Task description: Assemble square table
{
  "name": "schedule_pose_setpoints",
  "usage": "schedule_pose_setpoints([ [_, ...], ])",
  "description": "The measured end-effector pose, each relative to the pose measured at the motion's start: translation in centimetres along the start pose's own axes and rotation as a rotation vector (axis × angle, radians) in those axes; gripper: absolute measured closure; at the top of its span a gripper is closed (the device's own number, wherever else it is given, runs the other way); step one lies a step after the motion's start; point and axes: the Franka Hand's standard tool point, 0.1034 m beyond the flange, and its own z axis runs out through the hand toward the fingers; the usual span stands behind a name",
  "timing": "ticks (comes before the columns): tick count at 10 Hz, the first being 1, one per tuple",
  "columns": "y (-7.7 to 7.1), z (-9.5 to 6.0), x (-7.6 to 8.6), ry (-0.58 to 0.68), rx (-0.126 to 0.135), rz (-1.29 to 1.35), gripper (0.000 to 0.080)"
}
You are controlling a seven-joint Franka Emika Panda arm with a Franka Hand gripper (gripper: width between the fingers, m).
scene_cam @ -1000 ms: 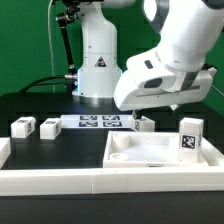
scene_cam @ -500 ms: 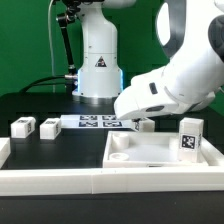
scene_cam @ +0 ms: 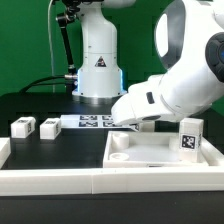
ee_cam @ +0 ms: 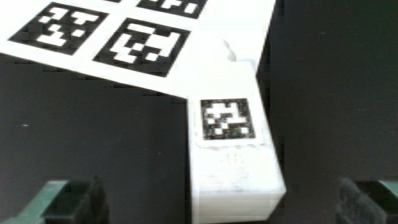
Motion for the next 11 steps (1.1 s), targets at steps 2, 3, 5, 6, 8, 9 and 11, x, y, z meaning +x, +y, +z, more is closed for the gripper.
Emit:
schedule_pose_setpoints([
  [2, 0.06, 0.76, 0.31, 0.009, -0.001, 0.000, 0.0150],
  [3, 0.09, 1.00, 0.40, 0.012, -0.002, 0.001, 0.0150],
  [5, 0.24, 1.14, 0.42, 0.010, 0.001, 0.003, 0.0150],
  [6, 0.37, 1.22, 0.46, 0.010, 0.004, 0.005, 0.0150],
  [8, 0.49, 1.20, 0.46, 0.010, 0.007, 0.009, 0.0270],
  [9, 0.50, 1.18, 0.47, 0.011, 0.007, 0.010, 0.0409],
  [11, 0.52, 1.12, 0.49, 0.012, 0.008, 0.011, 0.0517],
])
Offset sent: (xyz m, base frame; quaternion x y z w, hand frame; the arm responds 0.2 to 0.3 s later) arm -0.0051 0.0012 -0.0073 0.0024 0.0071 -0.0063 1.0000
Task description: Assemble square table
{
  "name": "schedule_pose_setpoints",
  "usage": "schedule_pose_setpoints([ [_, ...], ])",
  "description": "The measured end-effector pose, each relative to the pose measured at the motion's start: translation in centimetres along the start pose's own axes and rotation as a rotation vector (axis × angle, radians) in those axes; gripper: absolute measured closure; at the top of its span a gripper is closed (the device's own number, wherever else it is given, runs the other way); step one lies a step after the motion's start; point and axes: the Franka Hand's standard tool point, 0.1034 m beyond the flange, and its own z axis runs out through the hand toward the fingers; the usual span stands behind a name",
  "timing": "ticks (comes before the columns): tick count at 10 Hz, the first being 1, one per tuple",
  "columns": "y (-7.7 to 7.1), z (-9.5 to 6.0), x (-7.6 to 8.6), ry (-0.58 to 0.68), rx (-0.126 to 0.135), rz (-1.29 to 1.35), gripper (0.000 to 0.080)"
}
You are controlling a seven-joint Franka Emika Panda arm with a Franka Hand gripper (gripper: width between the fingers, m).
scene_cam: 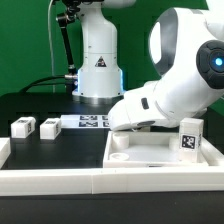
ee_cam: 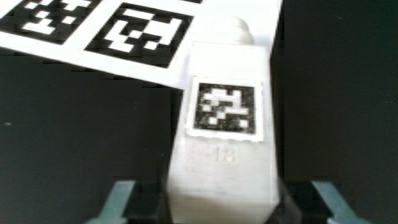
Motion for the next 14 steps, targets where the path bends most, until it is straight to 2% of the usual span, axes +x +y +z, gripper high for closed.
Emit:
schedule_pose_setpoints([
  [3, 0.1, 0.0, 0.0, 0.001, 0.003, 0.002, 0.0515],
  [5, 0.4, -0.8, -0.2, 0.005, 0.008, 0.003, 0.0515],
  [6, 0.7, -1.7, -0.6, 0.002, 0.016, 0.005, 0.0515],
  [8, 2.0, -4.5, -1.5, -0.006, 0.047, 0.006, 0.0515],
  [10, 3.1, -6.3, -2.0, 0.007, 0.066, 0.016, 0.0514],
  [11, 3.3, -6.4, -1.3, 0.046, 0.061, 0.019, 0.0514],
  [12, 3.4, -7.0, -0.7, 0.142, 0.050, 0.021, 0.0514],
  [13, 3.5, -7.1, -1.3, 0.182, 0.051, 0.021, 0.0514],
  [14, 4.5, -8.9, -2.2, 0.235, 0.055, 0.017, 0.0514],
])
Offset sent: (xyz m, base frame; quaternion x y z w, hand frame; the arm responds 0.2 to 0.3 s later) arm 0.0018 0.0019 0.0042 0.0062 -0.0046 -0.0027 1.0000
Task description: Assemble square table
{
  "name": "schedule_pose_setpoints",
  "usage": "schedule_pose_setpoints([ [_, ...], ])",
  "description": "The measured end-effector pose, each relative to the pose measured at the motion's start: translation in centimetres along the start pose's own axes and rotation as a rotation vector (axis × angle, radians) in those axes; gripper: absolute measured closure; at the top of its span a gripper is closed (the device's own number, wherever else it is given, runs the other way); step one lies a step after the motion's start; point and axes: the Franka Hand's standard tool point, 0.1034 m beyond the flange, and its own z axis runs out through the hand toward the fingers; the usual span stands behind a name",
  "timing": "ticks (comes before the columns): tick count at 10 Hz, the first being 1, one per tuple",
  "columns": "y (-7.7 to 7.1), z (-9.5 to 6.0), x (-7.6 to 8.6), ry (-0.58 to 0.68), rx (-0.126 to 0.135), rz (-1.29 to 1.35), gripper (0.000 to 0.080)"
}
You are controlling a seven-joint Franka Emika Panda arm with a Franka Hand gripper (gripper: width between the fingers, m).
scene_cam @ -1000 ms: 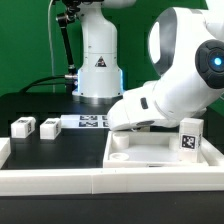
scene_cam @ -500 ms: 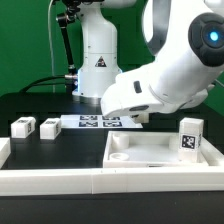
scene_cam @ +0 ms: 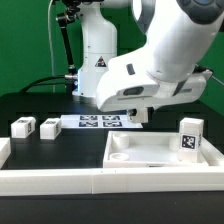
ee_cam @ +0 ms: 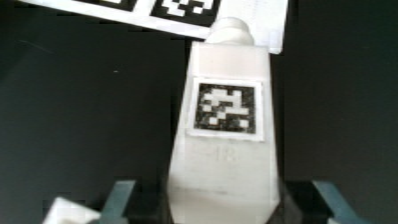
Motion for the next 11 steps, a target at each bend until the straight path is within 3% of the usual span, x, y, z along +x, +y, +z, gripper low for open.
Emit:
schedule_pose_setpoints([
  [4, 1.3, -4.5, 0.7, 0.234, -0.018, 0.014, 0.0514],
  [6, 1.6, -5.1, 1.9, 0.387, -0.037, 0.018, 0.0514],
  [8, 1.9, -5.4, 1.8, 0.516, -0.051, 0.021, 0.0514],
  [10, 3.3, -8.9, 1.6, 0.604, -0.055, 0.005, 0.0514],
  [11, 3.7, -8.9, 1.9, 0.648, -0.063, 0.004, 0.0514],
])
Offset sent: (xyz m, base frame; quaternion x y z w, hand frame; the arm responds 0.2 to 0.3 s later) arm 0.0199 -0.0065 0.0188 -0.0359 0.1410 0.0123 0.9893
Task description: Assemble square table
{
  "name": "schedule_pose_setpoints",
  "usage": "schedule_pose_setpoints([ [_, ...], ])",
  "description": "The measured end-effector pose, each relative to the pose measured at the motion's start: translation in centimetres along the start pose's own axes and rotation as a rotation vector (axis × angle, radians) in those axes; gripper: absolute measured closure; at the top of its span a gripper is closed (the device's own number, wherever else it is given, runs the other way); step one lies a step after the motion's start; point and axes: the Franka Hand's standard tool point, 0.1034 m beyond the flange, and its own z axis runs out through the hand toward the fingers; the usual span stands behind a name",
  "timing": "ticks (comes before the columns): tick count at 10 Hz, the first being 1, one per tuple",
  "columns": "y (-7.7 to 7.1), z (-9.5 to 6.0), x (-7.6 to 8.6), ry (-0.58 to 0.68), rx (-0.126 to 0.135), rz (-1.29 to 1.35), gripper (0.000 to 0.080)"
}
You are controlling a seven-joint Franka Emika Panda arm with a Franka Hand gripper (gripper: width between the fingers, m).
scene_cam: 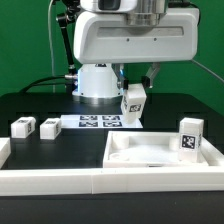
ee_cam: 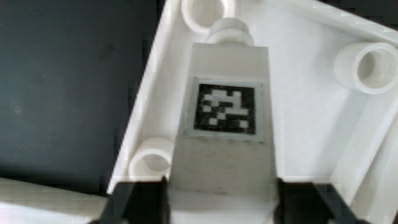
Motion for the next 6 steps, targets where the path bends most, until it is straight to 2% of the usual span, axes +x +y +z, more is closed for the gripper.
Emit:
schedule_pose_setpoints([
  [2, 0.5, 0.1, 0.5, 0.171, -0.028, 0.015, 0.0514],
  [3, 0.9, 0.0, 0.8, 0.264, -0.050, 0.018, 0.0514],
  [4, 1.6, 0.0, 0.8, 0.371, -0.083, 0.016, 0.0514],
  [5, 2.1, -0.2, 0.7, 0.382, -0.093, -0.001, 0.0514],
  [6, 3.0, -1.2, 1.4, 0.450, -0.125, -0.017, 0.0514],
])
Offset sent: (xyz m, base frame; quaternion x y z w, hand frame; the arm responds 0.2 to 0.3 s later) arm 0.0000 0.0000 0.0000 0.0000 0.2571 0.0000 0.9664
